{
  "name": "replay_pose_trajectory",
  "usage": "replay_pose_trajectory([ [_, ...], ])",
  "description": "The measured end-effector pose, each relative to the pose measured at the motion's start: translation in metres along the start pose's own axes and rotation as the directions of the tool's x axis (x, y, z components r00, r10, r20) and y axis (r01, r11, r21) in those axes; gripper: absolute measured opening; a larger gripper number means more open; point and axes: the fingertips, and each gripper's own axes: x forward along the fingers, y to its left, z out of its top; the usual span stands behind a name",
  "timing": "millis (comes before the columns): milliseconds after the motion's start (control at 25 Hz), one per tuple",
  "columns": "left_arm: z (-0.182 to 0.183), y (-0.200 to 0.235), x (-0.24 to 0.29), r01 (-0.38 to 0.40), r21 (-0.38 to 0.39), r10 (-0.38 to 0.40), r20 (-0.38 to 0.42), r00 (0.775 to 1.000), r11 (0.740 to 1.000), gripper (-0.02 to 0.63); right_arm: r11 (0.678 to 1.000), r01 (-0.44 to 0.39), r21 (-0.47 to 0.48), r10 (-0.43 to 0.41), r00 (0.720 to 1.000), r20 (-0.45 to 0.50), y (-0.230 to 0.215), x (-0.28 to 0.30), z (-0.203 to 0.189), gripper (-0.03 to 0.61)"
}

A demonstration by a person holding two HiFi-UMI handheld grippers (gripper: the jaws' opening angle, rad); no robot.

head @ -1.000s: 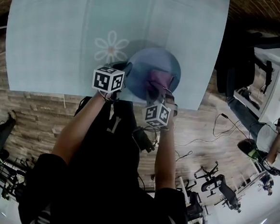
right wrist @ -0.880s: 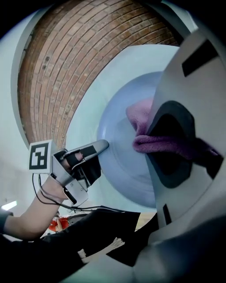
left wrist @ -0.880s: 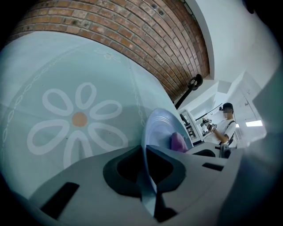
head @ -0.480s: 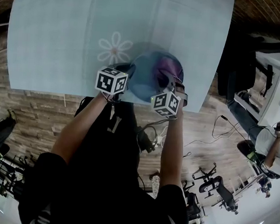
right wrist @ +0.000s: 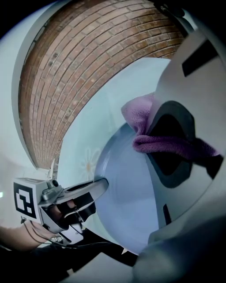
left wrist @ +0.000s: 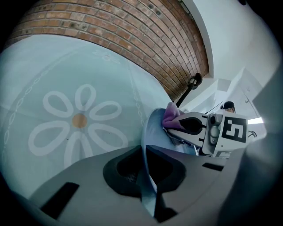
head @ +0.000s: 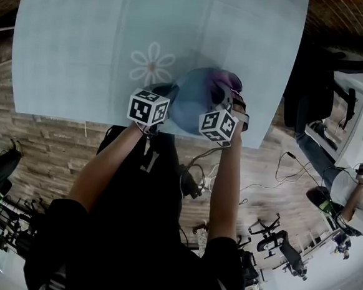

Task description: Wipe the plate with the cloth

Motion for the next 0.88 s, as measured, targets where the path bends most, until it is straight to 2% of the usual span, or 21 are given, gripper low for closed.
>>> replay_pose_trajectory([
  [240,0.0,0.0,0.001,0.003,-0.035,-0.003,-0.001,1.0,0.999,0.043,0.999,0.043,0.01,-0.042,0.998,-0.047,-0.006,-0.008,-0.02,0.064],
  [400,0.0,-0.001,0.002,-0.012,-0.041,0.012,0.004,1.0,0.999,0.043,0.998,0.055,0.013,-0.053,0.992,-0.11,-0.003,-0.017,-0.036,0.064],
  [680,0.0,0.002,-0.002,-0.014,-0.055,0.014,0.001,1.0,0.998,0.043,0.998,0.039,0.058,-0.026,0.977,-0.213,0.022,-0.037,-0.054,0.064],
  [880,-0.001,-0.001,-0.001,-0.015,-0.055,0.016,0.005,1.0,0.998,0.043,0.993,0.0,0.119,0.028,0.973,-0.23,0.048,-0.051,-0.059,0.066],
])
